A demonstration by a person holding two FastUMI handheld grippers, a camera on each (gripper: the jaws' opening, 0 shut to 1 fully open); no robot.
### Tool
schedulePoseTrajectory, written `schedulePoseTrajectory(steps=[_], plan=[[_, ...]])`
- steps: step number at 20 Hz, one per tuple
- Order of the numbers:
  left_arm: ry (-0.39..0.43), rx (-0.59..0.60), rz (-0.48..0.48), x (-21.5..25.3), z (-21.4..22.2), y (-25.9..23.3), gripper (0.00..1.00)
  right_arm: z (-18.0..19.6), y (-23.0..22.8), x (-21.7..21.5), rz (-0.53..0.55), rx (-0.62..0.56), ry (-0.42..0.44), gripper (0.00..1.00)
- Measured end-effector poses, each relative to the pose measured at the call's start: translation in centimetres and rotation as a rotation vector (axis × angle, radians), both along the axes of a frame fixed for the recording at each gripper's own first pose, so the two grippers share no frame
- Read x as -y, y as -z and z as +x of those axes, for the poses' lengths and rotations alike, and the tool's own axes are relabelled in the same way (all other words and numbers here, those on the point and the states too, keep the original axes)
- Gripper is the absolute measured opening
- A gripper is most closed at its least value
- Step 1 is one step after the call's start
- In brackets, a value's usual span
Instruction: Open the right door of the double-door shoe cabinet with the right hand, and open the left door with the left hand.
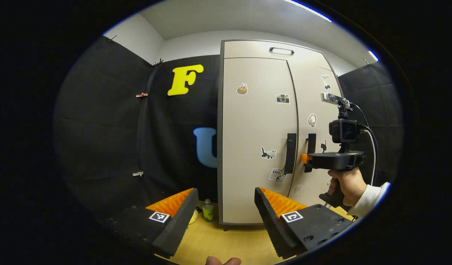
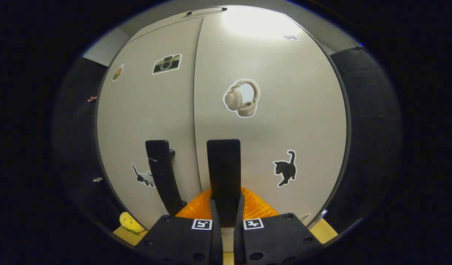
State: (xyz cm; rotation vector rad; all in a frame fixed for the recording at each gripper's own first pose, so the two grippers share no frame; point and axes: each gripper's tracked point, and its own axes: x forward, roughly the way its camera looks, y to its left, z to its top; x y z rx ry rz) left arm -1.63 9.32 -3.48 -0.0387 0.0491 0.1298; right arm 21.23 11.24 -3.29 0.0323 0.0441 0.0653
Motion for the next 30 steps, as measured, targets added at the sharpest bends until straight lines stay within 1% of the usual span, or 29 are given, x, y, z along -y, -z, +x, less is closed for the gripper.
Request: schedulePoseTrajectory(steps=[6,13,19,24,30], plan=[[-0.011,0.001,0.017,0.9,-1.7,-0.5,0.94,-2.9,-0.8,1.4,0.026,0.010,-0.023,0.16],[0.026,0.006,0.023,4.3,-2.7,-1.2,0.95,-5.8,-1.1,3.8,0.033,0.003,-0.029,0.16],[0.072,0.004,0.031,7.4,-2.6,-1.2,0.95,-6.8,-1.2,5.4,0.035,0.008,-0.019,0.15],[0.103,0.006,0.026,9.4,-2.0,-1.3,0.95,-7.3,-1.3,6.4,0.048,0.011,-0.036,0.14],[0.147,0.008,0.031,12.1,-1.2,-1.4,0.95,-7.9,-1.5,7.8,0.039,0.018,-0.035,0.14]])
